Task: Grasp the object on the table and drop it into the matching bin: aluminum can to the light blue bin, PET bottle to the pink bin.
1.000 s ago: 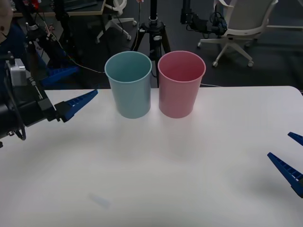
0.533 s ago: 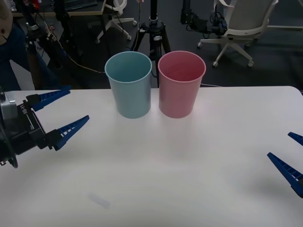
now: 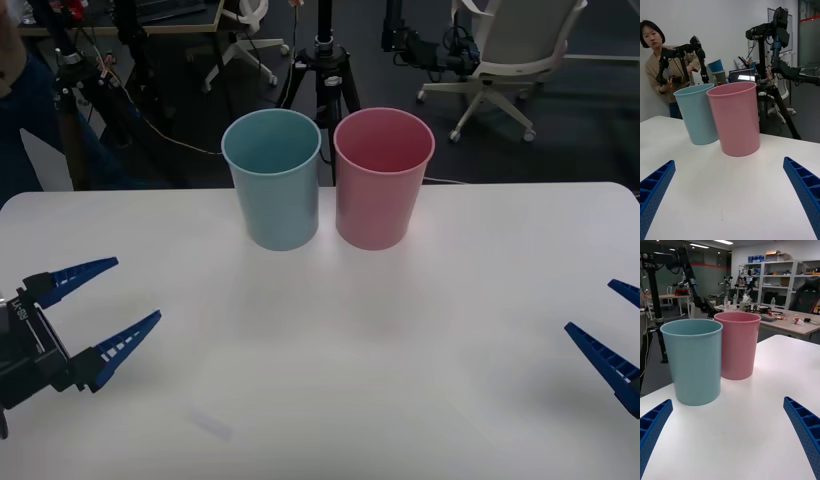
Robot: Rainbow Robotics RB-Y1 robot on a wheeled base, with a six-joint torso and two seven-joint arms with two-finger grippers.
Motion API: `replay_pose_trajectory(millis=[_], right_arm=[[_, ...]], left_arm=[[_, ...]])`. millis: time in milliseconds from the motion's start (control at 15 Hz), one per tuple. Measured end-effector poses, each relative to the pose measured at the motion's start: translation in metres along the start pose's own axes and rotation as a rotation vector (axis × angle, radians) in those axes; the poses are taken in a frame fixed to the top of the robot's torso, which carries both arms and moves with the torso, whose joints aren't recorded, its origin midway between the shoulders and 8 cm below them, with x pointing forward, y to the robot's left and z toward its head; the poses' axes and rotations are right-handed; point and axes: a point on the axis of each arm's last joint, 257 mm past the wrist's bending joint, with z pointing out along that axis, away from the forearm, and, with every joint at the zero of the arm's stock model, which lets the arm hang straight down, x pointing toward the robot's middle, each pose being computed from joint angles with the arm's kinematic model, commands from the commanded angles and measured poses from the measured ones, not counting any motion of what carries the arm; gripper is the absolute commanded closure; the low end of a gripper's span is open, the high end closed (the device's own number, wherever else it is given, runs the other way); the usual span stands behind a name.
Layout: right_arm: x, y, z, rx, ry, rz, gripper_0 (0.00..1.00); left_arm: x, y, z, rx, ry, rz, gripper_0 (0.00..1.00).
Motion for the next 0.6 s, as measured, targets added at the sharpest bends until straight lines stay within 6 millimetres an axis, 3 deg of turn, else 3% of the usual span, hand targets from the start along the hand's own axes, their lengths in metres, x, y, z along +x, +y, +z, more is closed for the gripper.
replay_pose_trajectory(millis=[333,600], right_arm=[[0.000,0.000,0.000,0.000,0.000,0.000,0.00],[0.000,0.000,0.000,0.000,0.000,0.000,0.00]], left_arm=[[0.025,-0.006,-0.039,-0.047,0.053,-0.035,0.00],[0.028,-0.006,-0.049,-0.059,0.064,-0.045,0.00]])
